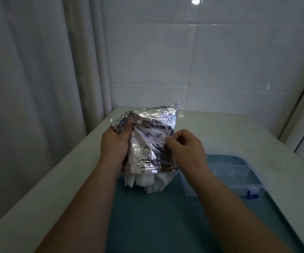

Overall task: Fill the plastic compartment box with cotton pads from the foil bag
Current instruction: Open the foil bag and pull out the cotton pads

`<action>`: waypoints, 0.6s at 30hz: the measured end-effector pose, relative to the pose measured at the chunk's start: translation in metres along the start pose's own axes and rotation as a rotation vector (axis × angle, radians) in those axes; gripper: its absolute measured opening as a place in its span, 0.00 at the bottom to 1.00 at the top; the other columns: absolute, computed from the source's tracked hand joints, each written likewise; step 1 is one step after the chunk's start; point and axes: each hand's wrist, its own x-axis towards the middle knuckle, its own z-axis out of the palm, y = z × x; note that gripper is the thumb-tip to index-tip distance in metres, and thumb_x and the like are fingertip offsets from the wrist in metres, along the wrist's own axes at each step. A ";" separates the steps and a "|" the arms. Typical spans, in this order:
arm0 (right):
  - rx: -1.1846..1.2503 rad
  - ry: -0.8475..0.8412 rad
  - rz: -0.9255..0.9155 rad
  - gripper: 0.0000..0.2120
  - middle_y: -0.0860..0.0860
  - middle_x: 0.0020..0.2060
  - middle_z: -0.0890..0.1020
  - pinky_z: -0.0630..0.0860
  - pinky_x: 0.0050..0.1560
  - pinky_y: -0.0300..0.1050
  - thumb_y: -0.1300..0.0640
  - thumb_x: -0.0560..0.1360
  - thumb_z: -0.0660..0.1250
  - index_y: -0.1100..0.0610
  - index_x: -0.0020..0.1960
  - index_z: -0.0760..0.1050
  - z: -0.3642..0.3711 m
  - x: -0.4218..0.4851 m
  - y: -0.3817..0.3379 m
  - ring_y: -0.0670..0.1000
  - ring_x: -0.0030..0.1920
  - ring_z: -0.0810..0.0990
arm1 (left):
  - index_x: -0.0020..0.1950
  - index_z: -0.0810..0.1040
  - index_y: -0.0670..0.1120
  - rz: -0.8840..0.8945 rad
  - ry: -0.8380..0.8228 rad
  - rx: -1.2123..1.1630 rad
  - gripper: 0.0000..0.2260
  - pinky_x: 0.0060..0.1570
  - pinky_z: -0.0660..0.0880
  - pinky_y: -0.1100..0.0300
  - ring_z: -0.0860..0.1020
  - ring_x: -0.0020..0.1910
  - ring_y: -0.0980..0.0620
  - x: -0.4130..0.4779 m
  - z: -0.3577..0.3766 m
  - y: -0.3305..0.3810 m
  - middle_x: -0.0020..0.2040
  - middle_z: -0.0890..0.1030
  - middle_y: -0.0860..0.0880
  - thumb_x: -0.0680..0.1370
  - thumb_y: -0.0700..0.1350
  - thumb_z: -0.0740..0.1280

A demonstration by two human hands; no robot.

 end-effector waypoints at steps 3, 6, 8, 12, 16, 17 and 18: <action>0.024 0.071 -0.022 0.09 0.52 0.29 0.75 0.71 0.32 0.45 0.61 0.72 0.69 0.58 0.36 0.70 0.000 0.002 0.004 0.48 0.30 0.71 | 0.56 0.80 0.47 -0.054 -0.123 -0.175 0.13 0.50 0.78 0.52 0.84 0.48 0.46 0.002 -0.002 -0.002 0.49 0.86 0.48 0.73 0.47 0.73; 0.080 0.126 -0.019 0.11 0.52 0.31 0.74 0.70 0.29 0.41 0.65 0.72 0.68 0.55 0.37 0.68 0.000 0.000 0.003 0.47 0.29 0.70 | 0.54 0.78 0.48 -0.095 -0.148 -0.267 0.16 0.51 0.77 0.48 0.83 0.48 0.43 0.011 -0.008 -0.004 0.48 0.85 0.46 0.66 0.44 0.72; 0.135 0.117 -0.019 0.13 0.51 0.32 0.74 0.70 0.29 0.43 0.66 0.73 0.67 0.53 0.38 0.67 0.000 -0.002 0.001 0.48 0.29 0.71 | 0.54 0.79 0.46 -0.184 -0.221 -0.320 0.14 0.52 0.76 0.48 0.82 0.46 0.42 0.012 -0.010 -0.006 0.47 0.85 0.45 0.69 0.43 0.72; 0.047 0.009 -0.041 0.07 0.49 0.35 0.80 0.75 0.33 0.42 0.60 0.76 0.67 0.50 0.42 0.73 -0.001 -0.003 -0.001 0.48 0.32 0.76 | 0.50 0.81 0.46 -0.213 -0.183 -0.109 0.06 0.50 0.78 0.52 0.84 0.44 0.45 0.012 -0.011 -0.015 0.45 0.86 0.43 0.75 0.44 0.72; -0.090 -0.141 -0.012 0.11 0.46 0.47 0.82 0.80 0.44 0.47 0.46 0.74 0.68 0.41 0.54 0.71 -0.010 -0.006 -0.004 0.47 0.42 0.81 | 0.46 0.80 0.51 -0.034 -0.003 0.095 0.08 0.44 0.76 0.60 0.82 0.43 0.52 0.010 -0.007 -0.012 0.43 0.84 0.51 0.78 0.54 0.68; -0.123 -0.187 -0.006 0.15 0.46 0.50 0.81 0.80 0.46 0.48 0.46 0.74 0.68 0.40 0.58 0.68 -0.013 -0.006 -0.004 0.46 0.44 0.82 | 0.46 0.80 0.50 -0.019 0.023 0.132 0.10 0.42 0.75 0.61 0.81 0.44 0.53 0.008 -0.007 -0.010 0.43 0.84 0.51 0.78 0.56 0.67; -0.155 -0.228 0.001 0.20 0.45 0.53 0.80 0.80 0.49 0.49 0.46 0.73 0.69 0.40 0.62 0.66 -0.016 -0.007 -0.004 0.47 0.46 0.82 | 0.47 0.80 0.50 -0.020 0.044 0.144 0.12 0.42 0.75 0.60 0.81 0.45 0.52 0.006 -0.006 -0.009 0.44 0.83 0.51 0.79 0.57 0.65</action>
